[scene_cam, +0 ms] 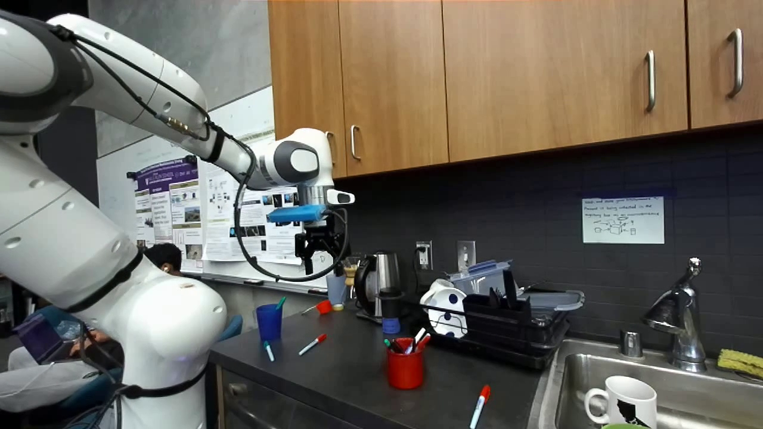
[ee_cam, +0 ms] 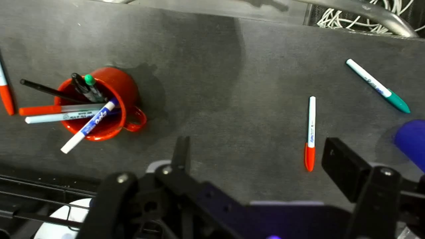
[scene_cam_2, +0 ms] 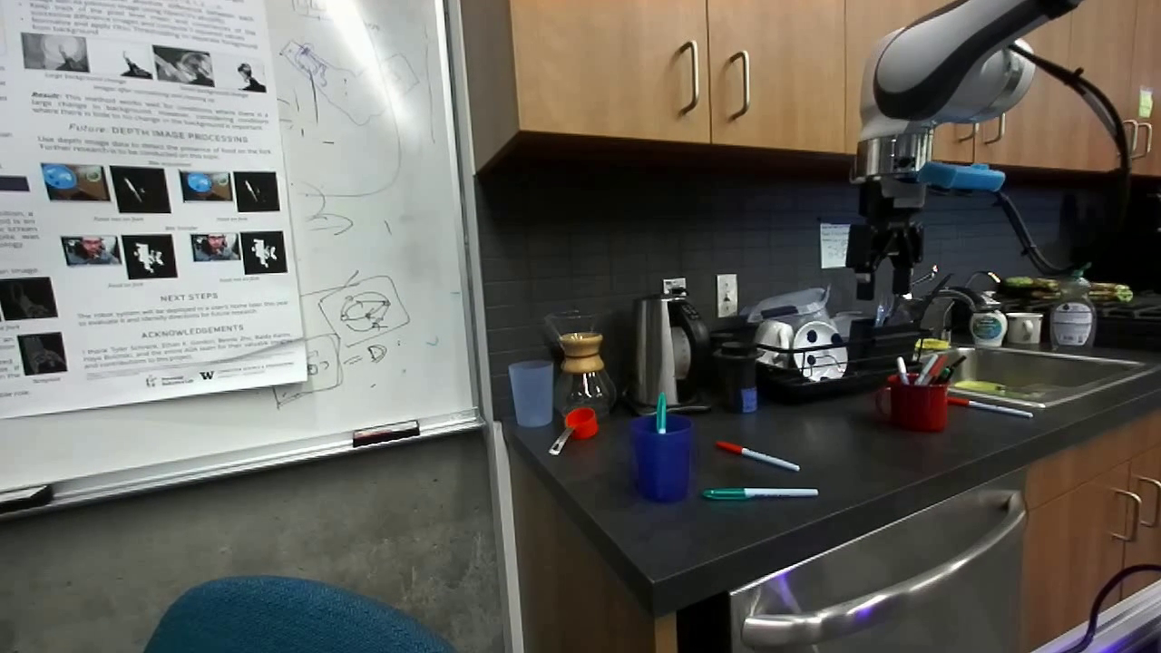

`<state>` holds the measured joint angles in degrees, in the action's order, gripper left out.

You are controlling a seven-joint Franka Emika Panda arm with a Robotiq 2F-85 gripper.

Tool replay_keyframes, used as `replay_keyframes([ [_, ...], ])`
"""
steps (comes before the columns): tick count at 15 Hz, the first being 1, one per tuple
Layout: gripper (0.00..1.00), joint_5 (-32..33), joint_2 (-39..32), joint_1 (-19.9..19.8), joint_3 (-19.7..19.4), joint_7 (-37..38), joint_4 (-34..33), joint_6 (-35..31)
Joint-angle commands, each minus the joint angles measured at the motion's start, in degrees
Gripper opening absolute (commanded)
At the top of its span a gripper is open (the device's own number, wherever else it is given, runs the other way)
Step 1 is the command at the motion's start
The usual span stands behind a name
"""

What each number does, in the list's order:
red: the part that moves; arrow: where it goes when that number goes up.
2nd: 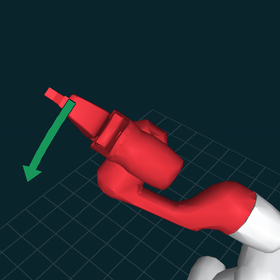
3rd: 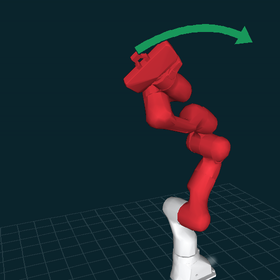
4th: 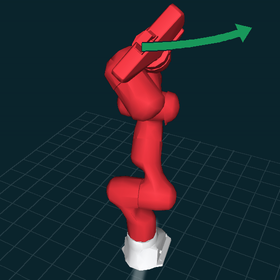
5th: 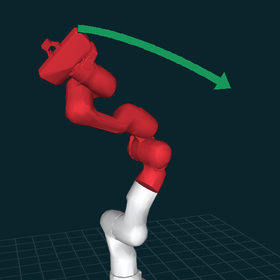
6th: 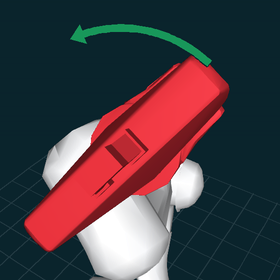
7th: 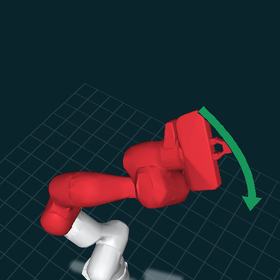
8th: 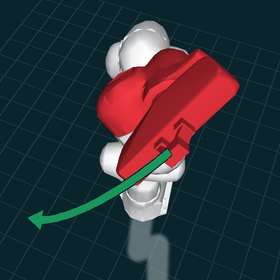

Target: Remove the orange pen from the orange cup and put it on the counter

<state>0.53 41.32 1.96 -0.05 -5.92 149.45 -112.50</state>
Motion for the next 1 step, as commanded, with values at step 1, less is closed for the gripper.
replay_keyframes([
  [1,1.0,0.1,0.0,0.3,0.0,0.3,-0.1,0.2],
])
